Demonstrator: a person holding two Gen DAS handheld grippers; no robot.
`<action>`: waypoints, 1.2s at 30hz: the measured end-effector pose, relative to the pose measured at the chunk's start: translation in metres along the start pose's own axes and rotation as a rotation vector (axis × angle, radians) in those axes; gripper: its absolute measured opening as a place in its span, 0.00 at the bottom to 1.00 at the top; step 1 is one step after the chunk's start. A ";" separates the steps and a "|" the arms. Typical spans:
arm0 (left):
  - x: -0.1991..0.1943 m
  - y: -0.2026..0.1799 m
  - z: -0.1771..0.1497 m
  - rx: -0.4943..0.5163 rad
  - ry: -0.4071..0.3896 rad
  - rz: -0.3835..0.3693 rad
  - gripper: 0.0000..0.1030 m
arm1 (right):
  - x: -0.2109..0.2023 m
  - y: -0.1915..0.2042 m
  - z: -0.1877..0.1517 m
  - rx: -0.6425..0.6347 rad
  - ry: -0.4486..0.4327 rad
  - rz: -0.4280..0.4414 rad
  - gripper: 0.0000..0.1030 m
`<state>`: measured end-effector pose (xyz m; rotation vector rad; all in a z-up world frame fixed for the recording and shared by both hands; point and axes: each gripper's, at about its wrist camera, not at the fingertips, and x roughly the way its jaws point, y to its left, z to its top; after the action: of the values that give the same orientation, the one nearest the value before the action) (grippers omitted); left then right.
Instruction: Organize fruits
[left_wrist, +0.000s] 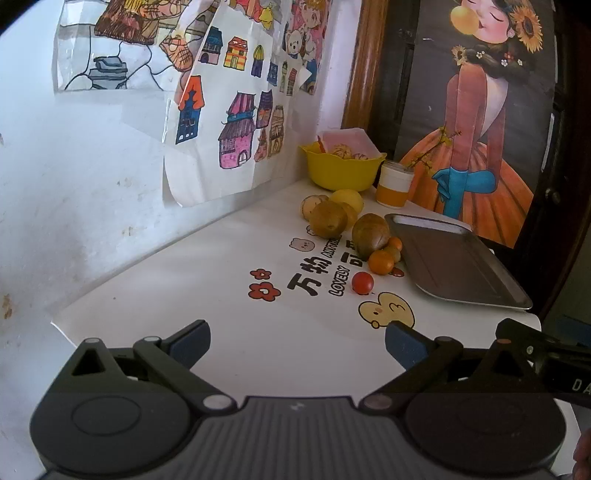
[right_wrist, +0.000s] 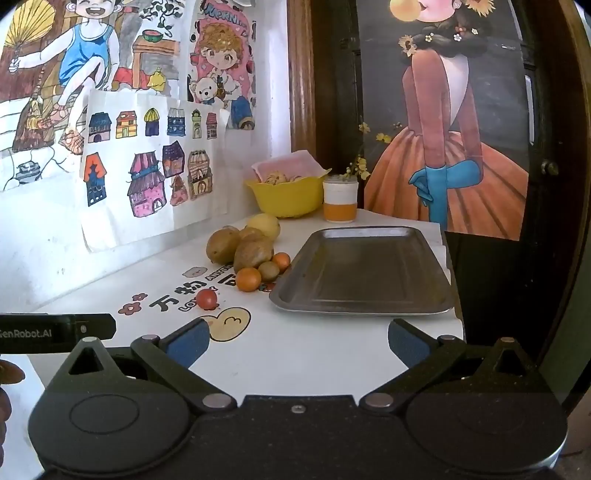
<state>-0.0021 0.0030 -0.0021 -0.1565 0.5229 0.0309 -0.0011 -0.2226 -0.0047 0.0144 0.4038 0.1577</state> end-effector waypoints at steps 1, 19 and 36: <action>0.001 0.000 0.001 0.000 0.001 0.000 0.99 | 0.000 0.000 0.000 0.000 0.001 0.000 1.00; 0.000 0.003 0.001 -0.013 0.006 -0.001 0.99 | 0.000 0.000 -0.002 -0.005 0.004 -0.003 1.00; -0.001 0.002 -0.001 -0.012 0.004 -0.003 0.99 | -0.003 0.000 -0.002 -0.011 0.002 -0.001 1.00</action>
<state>-0.0030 0.0052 -0.0028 -0.1691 0.5265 0.0304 -0.0048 -0.2231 -0.0056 0.0030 0.4049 0.1585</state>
